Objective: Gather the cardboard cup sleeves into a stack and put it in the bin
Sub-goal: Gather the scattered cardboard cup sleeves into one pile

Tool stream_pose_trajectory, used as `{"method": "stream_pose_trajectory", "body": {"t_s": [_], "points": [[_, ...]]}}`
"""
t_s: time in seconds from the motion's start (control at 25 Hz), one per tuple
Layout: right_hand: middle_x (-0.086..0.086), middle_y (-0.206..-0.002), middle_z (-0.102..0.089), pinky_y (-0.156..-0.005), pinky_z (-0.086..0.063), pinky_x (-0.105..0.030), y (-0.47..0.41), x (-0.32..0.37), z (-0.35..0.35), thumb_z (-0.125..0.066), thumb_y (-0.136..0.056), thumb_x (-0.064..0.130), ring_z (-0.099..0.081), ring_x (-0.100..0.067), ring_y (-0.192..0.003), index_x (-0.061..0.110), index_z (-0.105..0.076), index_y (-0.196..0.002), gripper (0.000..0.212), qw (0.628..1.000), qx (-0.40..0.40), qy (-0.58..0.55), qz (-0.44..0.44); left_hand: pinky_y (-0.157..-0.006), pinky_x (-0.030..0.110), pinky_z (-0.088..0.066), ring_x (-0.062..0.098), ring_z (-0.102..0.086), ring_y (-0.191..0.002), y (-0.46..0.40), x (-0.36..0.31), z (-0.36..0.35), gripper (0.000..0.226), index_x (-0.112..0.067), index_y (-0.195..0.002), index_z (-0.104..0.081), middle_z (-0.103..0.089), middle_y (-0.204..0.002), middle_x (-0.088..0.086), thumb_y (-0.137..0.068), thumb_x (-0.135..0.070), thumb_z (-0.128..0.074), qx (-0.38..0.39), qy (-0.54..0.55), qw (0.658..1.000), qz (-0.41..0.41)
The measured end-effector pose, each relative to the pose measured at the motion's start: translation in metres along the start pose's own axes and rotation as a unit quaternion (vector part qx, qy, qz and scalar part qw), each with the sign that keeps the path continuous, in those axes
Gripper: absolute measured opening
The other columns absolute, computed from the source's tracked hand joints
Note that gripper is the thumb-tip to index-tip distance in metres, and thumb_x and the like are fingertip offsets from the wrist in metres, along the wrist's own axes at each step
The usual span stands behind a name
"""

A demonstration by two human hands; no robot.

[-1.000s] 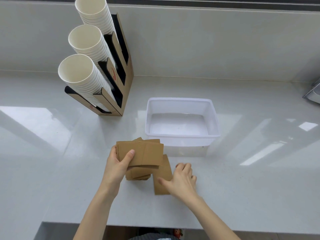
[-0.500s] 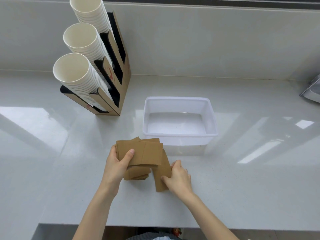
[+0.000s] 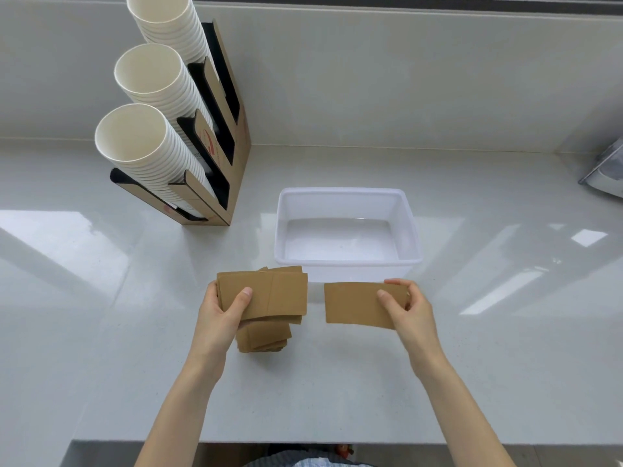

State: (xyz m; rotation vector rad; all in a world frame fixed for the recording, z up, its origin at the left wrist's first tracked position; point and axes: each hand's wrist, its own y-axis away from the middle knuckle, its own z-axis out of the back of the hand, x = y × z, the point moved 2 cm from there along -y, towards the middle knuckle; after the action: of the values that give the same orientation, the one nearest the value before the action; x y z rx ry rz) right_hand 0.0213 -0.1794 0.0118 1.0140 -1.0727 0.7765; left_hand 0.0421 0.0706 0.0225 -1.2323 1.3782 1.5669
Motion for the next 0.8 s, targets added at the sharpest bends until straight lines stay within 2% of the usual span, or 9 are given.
{"method": "stream_pose_trajectory", "body": {"t_s": [0.2, 0.4, 0.52, 0.64, 0.8], "points": [[0.002, -0.09, -0.06, -0.074, -0.043, -0.023, 0.001, 0.022, 0.001, -0.048, -0.091, 0.012, -0.055, -0.011, -0.084, 0.023, -0.06, -0.089, 0.016, 0.992, 0.04, -0.119, -0.03, -0.073, 0.027, -0.05, 0.012, -0.058, -0.091, 0.001, -0.002, -0.01, 0.024, -0.017, -0.11, -0.047, -0.058, -0.098, -0.004, -0.087, -0.017, -0.053, 0.02, -0.006, 1.0, 0.002], [0.002, -0.096, -0.06, -0.073, -0.045, -0.02, 0.007, 0.021, -0.026, -0.049, -0.091, 0.018, -0.055, -0.01, -0.088, 0.021, -0.059, -0.099, 0.013, 0.996, 0.065, -0.055, -0.024, -0.075, 0.03, -0.052, 0.014, -0.059, -0.093, 0.005, -0.001, -0.025, 0.023, -0.019, -0.11, -0.049, -0.06, -0.103, -0.001, -0.088, -0.019, -0.053, 0.045, -0.017, 0.999, 0.017], [0.007, -0.095, -0.061, -0.066, -0.047, -0.009, 0.009, 0.016, -0.041, -0.048, -0.092, 0.022, -0.056, -0.003, -0.087, 0.022, -0.058, -0.106, 0.017, 0.996, 0.08, -0.031, -0.021, -0.071, 0.026, -0.055, 0.013, -0.059, -0.094, 0.008, 0.0, -0.032, 0.025, -0.02, -0.115, -0.048, -0.059, -0.106, -0.001, -0.09, -0.021, -0.049, 0.057, -0.023, 0.998, 0.019], [0.008, -0.104, -0.06, -0.068, -0.047, -0.011, 0.007, 0.013, -0.045, -0.048, -0.092, 0.027, -0.055, -0.003, -0.095, 0.027, -0.054, -0.115, 0.023, 0.994, 0.108, -0.022, -0.025, -0.063, 0.016, -0.057, 0.008, -0.06, -0.093, 0.01, -0.004, -0.041, 0.019, -0.023, -0.11, -0.049, -0.06, -0.102, -0.005, -0.092, -0.025, -0.043, 0.071, 0.01, 0.997, 0.023], [0.009, -0.102, -0.062, -0.066, -0.05, -0.007, 0.002, 0.009, -0.041, -0.052, -0.091, 0.022, -0.059, 0.001, -0.09, 0.031, -0.048, -0.121, 0.032, 0.989, 0.141, -0.028, -0.02, -0.067, 0.018, -0.05, 0.004, -0.06, -0.084, 0.01, -0.003, -0.053, 0.012, -0.027, -0.098, -0.052, -0.063, -0.098, -0.007, -0.088, -0.034, -0.048, 0.101, -0.026, 0.994, 0.016]]}}
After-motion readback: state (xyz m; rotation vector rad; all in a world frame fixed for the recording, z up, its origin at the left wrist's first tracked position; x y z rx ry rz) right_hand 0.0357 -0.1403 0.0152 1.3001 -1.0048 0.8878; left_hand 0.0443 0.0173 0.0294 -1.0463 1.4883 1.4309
